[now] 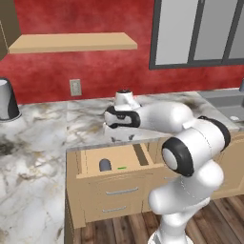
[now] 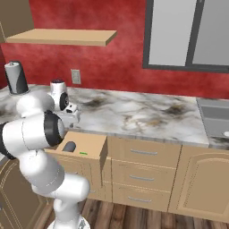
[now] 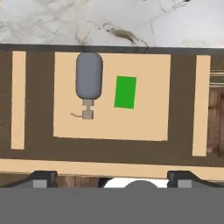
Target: Restock the sink supplies by placing the sponge and soap dispenser on the counter and next to the sink. Make sure the soap dispenser is upright.
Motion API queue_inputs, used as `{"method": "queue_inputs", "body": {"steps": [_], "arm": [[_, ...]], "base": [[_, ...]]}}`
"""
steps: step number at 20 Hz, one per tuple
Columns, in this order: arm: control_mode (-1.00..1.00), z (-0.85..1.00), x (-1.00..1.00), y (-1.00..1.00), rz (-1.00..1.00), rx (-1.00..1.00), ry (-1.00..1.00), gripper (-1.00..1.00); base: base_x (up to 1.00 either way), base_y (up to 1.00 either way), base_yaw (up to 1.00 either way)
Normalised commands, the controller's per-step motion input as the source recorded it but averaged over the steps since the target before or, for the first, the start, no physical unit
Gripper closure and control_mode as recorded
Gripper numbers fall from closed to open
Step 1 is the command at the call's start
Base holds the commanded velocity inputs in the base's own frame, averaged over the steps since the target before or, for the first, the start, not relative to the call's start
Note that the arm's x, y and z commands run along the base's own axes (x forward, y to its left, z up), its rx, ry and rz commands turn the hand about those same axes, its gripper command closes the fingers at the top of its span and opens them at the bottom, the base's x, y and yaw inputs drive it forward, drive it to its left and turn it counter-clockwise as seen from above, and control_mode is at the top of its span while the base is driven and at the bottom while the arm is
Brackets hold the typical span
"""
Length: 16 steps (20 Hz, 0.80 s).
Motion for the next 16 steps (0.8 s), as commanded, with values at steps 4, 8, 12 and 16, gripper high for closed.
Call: {"method": "queue_inputs", "body": {"steps": [4, 8, 12, 16], "arm": [[-1.0, -1.0, -0.01, 0.39, 0.0, -0.08, 0.16, -1.0], [-1.0, -0.9, -0.11, 0.05, 0.0, 0.0, 0.0, -1.0], [-1.0, -0.69, -0.01, 0.0, 0.0, 0.03, 0.01, -1.0], [-1.0, -0.66, 0.04, 0.0, 0.0, 0.01, 0.09, -1.0]], "base": [[0.0, 0.0, 0.0], [0.0, 0.0, 0.0], [0.0, 0.0, 0.0], [0.0, 0.0, 0.0]]}}
